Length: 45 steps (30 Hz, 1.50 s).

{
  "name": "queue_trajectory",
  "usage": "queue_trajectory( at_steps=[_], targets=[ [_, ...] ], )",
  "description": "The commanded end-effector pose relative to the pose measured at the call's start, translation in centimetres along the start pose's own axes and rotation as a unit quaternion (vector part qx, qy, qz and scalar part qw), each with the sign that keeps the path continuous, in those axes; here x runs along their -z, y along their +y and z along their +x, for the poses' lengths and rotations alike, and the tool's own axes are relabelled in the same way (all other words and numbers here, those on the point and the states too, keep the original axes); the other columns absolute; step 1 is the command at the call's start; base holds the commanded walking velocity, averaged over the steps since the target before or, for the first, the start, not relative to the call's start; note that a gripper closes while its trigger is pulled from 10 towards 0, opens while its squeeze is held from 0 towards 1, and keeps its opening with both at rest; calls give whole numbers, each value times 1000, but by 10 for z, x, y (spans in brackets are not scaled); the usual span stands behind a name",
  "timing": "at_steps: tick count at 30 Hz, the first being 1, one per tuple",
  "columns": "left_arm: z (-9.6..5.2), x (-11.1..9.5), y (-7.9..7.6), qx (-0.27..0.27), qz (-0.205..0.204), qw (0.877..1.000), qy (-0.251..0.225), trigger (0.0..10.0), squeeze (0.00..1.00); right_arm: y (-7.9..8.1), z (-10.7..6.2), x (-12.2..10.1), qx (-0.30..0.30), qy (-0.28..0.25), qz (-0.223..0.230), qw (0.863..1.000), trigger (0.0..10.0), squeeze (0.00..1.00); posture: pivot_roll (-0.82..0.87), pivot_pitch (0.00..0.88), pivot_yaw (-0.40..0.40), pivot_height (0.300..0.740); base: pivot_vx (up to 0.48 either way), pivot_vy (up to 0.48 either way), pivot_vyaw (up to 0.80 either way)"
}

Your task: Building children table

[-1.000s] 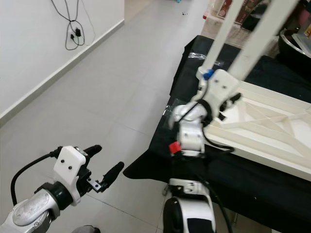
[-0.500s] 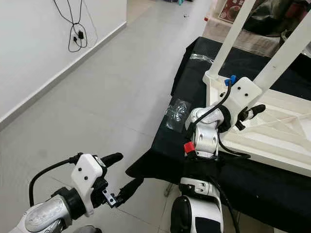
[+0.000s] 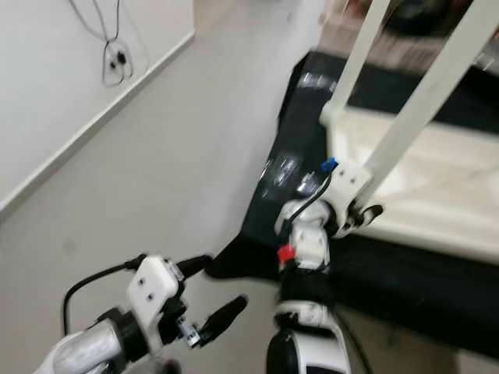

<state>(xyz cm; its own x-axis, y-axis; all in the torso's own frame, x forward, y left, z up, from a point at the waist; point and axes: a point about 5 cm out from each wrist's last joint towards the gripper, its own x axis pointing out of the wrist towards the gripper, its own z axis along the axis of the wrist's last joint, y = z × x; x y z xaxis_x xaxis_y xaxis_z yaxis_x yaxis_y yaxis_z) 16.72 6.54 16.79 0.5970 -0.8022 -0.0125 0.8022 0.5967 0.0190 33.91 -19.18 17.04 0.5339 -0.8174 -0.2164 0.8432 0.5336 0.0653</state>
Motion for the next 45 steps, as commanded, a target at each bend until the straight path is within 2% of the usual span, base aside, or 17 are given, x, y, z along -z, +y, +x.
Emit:
queue_trajectory(
  at_steps=[1, 5, 6, 9, 15, 19, 22, 29, 38, 45],
  targets=[
    [-1, 4, -4, 5, 3, 1000, 9, 10000, 0, -6, 6, -1, 3, 10, 14, 1000, 10000, 1000, 164, 147, -82, 740, 0, 0, 0],
    [0, 5, -3, 1, 4, 1000, 10, 10000, 0, -6, 4, -4, 11, -7, 11, 1000, 10000, 1000, 160, 147, -83, 740, 0, 0, 0],
    [0, 5, -3, 0, 4, 1000, 11, 10000, 0, -3, 3, -4, 0, -2, 16, 1000, 10000, 0, 159, 148, -83, 740, 0, 0, 0],
    [0, 6, -2, -2, 4, 1000, 11, 10000, 0, 0, 0, -4, -14, -1, 20, 1000, 10000, 0, 160, 147, -83, 740, 0, 0, 0],
    [0, 7, 0, -6, 5, 1000, 12, 10000, 0, 7, -18, 7, -77, 25, 20, 996, 10000, 0, 158, 144, -82, 740, 0, 0, 0],
    [0, 8, -1, -6, 5, 1000, 12, 10000, 0, 8, -23, 9, -92, 29, 18, 995, 10000, 0, 155, 144, -82, 740, 0, 0, 0],
    [0, 8, 0, -8, 7, 1000, 12, 10000, 0, 7, -33, 12, -110, 40, 12, 993, 10000, 0, 156, 141, -83, 740, 0, 0, 0],
    [0, 9, 0, -10, 7, 1000, 13, 10000, 0, 8, -39, 14, -132, 45, 10, 990, 10000, 0, 156, 141, -83, 740, 0, 0, 0],
    [1, 11, 2, -9, 8, 1000, 15, 10000, 0, -3, -57, 21, -185, 70, -9, 980, 10000, 0, 147, 130, -80, 740, 0, 0, 0],
    [1, 13, 3, -10, 10, 1000, 16, 10000, 0, -8, -63, 24, -216, 80, -27, 973, 10000, 0, 145, 121, -82, 740, 0, 0, 0]
  ],
)
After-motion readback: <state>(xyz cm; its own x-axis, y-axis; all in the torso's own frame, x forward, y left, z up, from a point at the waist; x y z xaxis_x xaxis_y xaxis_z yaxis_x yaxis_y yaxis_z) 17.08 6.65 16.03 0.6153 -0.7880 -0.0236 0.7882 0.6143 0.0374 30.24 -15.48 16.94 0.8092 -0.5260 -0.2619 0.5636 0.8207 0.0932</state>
